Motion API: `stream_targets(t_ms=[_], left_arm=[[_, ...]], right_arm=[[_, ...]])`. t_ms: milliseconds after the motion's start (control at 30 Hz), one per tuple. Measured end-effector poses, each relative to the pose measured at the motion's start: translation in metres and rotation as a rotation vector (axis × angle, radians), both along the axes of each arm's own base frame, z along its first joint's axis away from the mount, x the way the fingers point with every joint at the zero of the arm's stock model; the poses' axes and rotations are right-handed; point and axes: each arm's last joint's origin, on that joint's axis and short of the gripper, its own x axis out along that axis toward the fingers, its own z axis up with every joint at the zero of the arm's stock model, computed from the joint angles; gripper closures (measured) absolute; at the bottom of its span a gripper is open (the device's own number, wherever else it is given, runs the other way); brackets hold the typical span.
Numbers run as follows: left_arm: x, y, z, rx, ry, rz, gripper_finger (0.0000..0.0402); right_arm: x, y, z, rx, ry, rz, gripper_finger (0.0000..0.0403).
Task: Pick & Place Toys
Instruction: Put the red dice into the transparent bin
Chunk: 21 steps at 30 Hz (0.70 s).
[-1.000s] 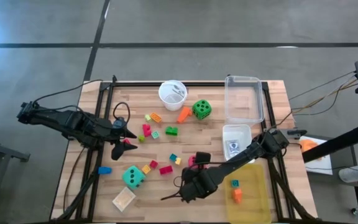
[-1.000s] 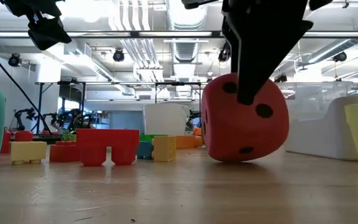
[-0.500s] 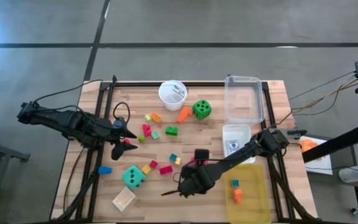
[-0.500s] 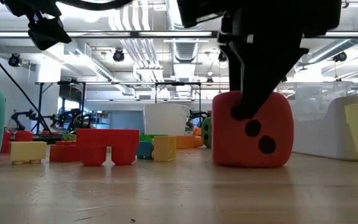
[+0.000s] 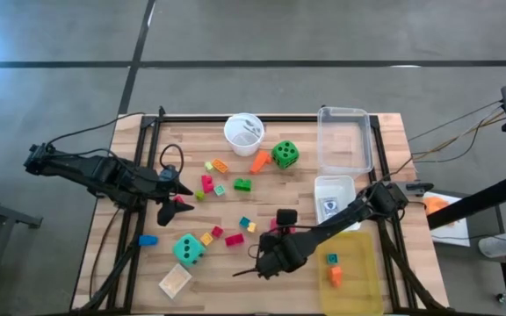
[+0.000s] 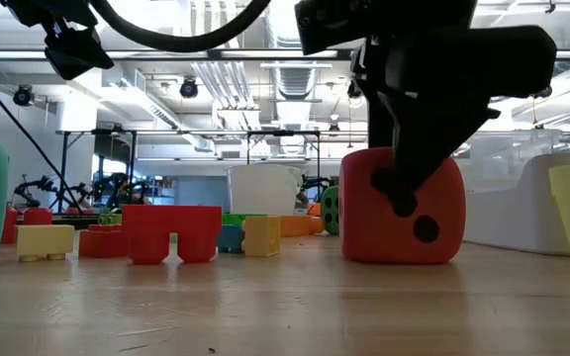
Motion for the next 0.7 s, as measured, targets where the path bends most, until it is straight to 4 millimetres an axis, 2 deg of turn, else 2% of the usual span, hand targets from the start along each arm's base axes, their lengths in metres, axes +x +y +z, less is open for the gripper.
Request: stream_targets(t_ms=[467, 567, 700], left_arm=[[0.0, 0.0, -0.001, -0.004, 0.008, 0.004, 0.0138], [0.0, 0.0, -0.001, -0.003, 0.008, 0.004, 0.0138], [0.0, 0.0, -0.001, -0.004, 0.008, 0.005, 0.0138]], right_arm=[[-0.001, -0.002, -0.011, -0.039, -0.018, 0.008, 0.0042], [-0.001, -0.002, -0.011, -0.041, -0.021, 0.006, 0.0073], [-0.001, -0.002, -0.013, -0.045, -0.019, 0.005, 0.0147]])
